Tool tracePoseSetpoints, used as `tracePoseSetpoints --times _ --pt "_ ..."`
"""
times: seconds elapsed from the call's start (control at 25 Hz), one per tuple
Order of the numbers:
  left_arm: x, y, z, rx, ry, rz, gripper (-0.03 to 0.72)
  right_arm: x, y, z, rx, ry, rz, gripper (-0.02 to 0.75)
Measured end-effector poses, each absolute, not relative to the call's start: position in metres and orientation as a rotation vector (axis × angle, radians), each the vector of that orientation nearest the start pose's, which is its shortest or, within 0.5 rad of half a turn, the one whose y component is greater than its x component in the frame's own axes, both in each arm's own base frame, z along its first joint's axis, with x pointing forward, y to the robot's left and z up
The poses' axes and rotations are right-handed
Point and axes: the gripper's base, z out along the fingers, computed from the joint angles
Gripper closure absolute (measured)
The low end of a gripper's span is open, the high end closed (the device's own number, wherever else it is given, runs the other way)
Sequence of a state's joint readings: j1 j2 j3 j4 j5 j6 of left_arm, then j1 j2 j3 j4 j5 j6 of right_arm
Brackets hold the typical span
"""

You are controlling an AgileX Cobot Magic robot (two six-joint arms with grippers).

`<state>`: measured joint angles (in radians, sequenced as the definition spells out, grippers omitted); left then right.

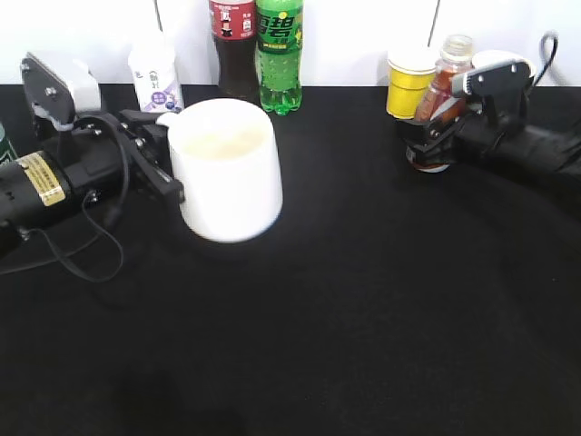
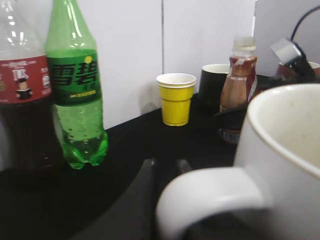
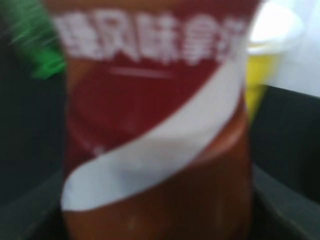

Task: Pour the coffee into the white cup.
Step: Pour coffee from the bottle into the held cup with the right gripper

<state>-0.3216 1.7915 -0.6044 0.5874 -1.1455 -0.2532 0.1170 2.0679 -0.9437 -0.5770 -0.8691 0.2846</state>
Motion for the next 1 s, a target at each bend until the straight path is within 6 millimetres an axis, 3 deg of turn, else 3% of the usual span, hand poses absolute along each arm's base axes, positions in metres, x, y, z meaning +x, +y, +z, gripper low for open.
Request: tracePoseSetpoints --times 0.2,0.36,0.48,0.6,1.0 --pt "0.273 -0.182 0.188 0.771 1.427 -0.82 0.622 0.336 0.086 0.232 -0.676 1.539 0.321 0.225" --pt "0.268 -0.226 0.203 0.878 1.408 -0.851 0.622 0.296 0.082 0.282 -0.807 1.438 0.188 0.225" --pt "0.264 -0.25 0.215 0.928 1.375 -0.863 0.622 0.283 0.081 0.299 -0.858 1.385 0.134 0.225" --pt "0.265 -0.268 0.226 0.966 1.375 -0.833 0.622 0.281 0.08 0.301 -0.891 1.36 0.097 0.225" --pt "0.275 -0.276 0.241 0.875 1.414 -0.846 0.622 0.281 0.08 0.301 -1.254 1.061 -0.348 0.225"
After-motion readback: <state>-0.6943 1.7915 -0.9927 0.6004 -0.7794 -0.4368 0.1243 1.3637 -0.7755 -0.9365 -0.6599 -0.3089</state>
